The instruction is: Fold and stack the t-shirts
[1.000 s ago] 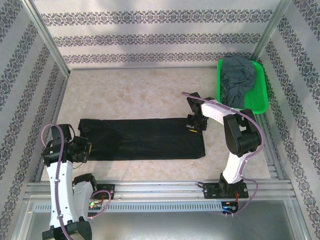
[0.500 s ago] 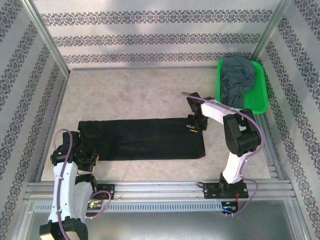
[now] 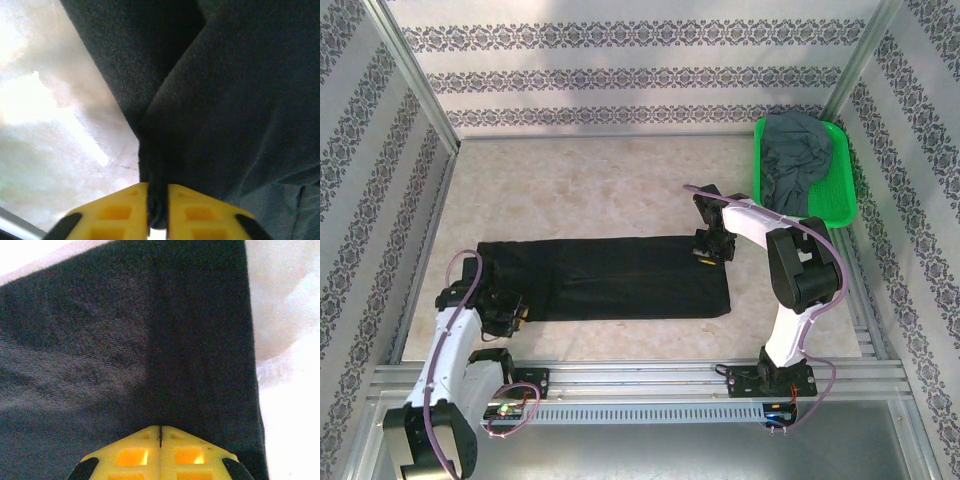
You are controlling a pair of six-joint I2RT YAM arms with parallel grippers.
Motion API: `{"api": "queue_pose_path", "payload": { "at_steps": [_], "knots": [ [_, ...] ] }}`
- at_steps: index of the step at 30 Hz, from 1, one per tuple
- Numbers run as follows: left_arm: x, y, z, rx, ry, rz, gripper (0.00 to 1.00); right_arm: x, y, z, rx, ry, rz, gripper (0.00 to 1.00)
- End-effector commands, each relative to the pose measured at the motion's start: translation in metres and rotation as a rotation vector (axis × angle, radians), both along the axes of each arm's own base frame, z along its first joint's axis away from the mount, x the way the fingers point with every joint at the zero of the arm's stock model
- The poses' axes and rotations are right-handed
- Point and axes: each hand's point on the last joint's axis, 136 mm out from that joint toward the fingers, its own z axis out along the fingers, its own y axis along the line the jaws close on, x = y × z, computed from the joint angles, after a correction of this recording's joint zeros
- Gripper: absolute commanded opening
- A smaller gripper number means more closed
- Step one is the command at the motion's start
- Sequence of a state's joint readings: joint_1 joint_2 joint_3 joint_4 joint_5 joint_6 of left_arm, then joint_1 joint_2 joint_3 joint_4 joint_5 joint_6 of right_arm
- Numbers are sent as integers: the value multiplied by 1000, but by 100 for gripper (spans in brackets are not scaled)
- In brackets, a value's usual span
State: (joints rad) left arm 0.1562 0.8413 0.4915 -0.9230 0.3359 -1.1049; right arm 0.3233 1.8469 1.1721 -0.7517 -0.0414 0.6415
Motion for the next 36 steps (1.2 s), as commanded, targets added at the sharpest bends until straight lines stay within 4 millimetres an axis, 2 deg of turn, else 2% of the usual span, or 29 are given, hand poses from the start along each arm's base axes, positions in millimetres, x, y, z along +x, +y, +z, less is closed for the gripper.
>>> {"api": "queue_pose_path", "payload": {
  "at_steps": [1,2,4,8,11,13,17,20,23,28,32,36],
  "knots": [
    [17,6,25,58,-69,-65,46,4,-2,10,-28,-22,1,0],
    [20,10,35,86,-83,-73,51,5,-2,14,-28,-35,5,0],
    [32,18,63,142,-135,-83,55,7,0,23,-30,-65,18,2],
    [65,31,101,212,-221,-81,51,11,5,40,-20,-122,36,5],
    [100,39,112,224,-259,-73,47,15,17,48,11,-152,56,7],
    [127,41,110,201,-282,-57,41,17,29,48,41,-148,65,7],
    [170,52,86,177,-280,-35,30,18,47,38,100,-108,40,8],
    [185,62,55,165,-230,-32,25,18,52,28,117,-70,4,8],
    [186,72,27,153,-174,-27,24,19,50,18,99,-22,-33,8],
    [167,92,-17,144,-68,-17,23,23,44,2,38,75,-69,8],
    [159,104,-39,125,-21,-16,23,27,41,-2,1,116,-80,9],
    [169,106,-53,72,-16,-26,24,39,42,-5,-2,150,-95,10]
  ]
}}
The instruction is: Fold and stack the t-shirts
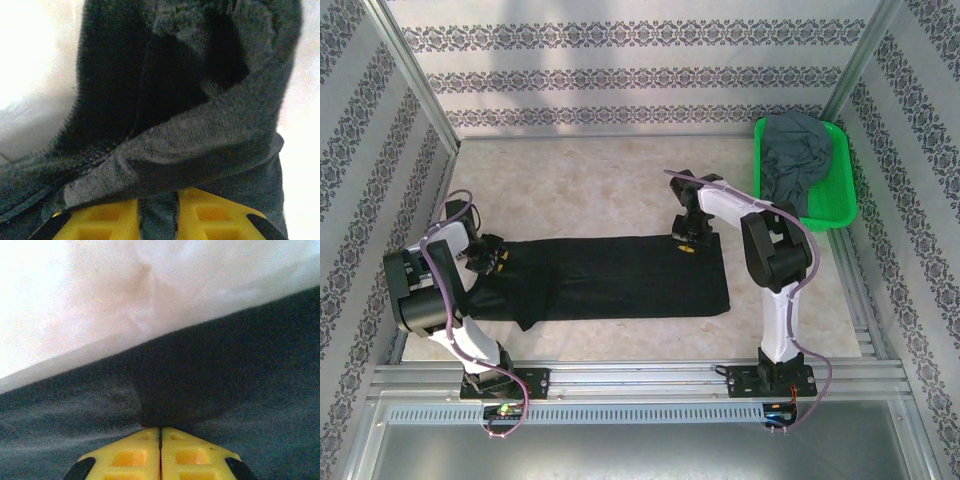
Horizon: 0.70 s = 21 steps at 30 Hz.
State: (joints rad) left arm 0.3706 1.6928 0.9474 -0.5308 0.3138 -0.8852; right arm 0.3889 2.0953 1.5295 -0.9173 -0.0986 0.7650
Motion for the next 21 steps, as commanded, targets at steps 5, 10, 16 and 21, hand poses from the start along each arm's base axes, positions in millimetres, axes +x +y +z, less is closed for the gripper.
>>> {"api": "queue_pose_path", "payload": {
  "at_steps": [5,10,16,21],
  "knots": [
    [42,13,-25,-27,-51,-65,27,31,-8,-8,-16,91,-63,11],
    [88,27,-10,1,-135,-135,36,89,-12,-16,65,50,-92,13],
    [111,28,71,200,-303,-255,44,163,29,60,306,-259,123,29],
    [89,-43,120,364,-386,-484,36,159,70,152,514,-565,247,40]
  ]
}}
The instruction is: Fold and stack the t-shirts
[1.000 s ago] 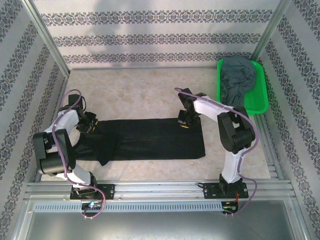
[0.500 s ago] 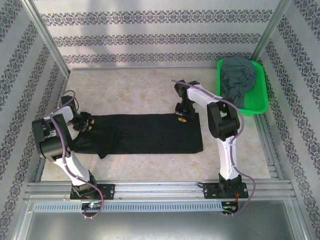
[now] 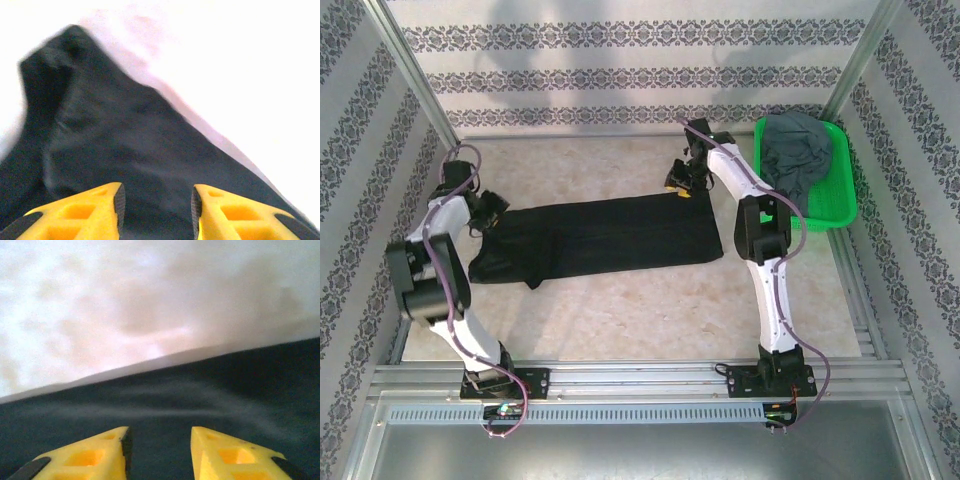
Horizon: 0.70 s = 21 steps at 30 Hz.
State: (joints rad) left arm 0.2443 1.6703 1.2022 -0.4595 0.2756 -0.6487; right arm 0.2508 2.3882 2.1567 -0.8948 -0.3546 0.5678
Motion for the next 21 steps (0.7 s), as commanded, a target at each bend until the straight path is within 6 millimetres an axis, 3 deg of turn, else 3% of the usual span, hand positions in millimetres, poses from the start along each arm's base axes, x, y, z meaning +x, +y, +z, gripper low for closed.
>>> {"api": "queue_pose_path", "payload": {
  "at_steps": [1,4,5,8,15,21],
  "knots": [
    [-19,-54,25,167,-52,-198,34,-9,45,103,228,-301,124,41],
    [-39,-106,17,223,-49,-366,27,-36,54,119,391,-348,80,41],
    [-46,-120,9,245,-32,-433,25,-48,57,115,450,-334,61,41],
    [-61,-146,-15,300,38,-593,23,-82,67,113,577,-309,35,42],
    [-73,-156,-51,377,158,-746,29,-137,75,86,647,-185,18,45],
    [-81,-159,-67,444,231,-821,32,-153,69,71,653,-145,-27,45]
  ]
}}
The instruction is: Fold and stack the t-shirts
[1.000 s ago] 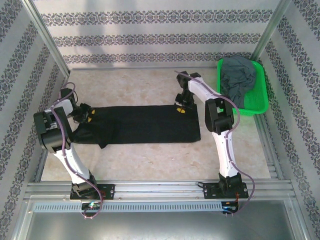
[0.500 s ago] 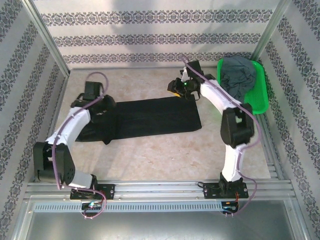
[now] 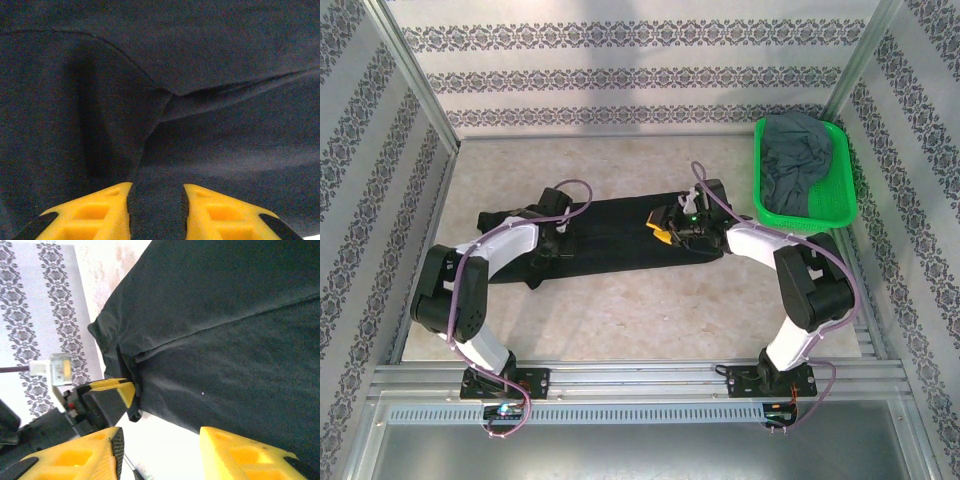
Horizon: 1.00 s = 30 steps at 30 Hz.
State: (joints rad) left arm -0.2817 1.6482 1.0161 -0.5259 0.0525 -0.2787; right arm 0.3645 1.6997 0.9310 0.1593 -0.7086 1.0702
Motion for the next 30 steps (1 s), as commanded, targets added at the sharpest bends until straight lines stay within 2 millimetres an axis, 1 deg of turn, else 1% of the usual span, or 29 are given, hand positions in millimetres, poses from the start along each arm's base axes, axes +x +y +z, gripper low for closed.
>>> {"api": "queue_pose_path", "payload": {
  "at_steps": [1,8,12,18,23,28,30],
  "knots": [
    [-6,5,-3,95,32,-69,33,1,5,29,64,-70,-3,45],
    [-15,20,-11,198,62,-97,35,0,6,23,49,-50,5,45],
    [-17,23,-17,223,82,-123,36,1,7,21,46,-42,8,45],
    [-17,24,-24,240,104,-154,34,1,8,19,41,-33,8,45],
    [-18,23,-25,266,105,-183,29,2,7,17,31,-25,3,45],
    [-18,23,-26,287,106,-202,19,0,5,14,25,-18,-4,44],
    [-17,23,-24,296,100,-203,13,-1,5,12,22,-16,-5,44]
  ]
}}
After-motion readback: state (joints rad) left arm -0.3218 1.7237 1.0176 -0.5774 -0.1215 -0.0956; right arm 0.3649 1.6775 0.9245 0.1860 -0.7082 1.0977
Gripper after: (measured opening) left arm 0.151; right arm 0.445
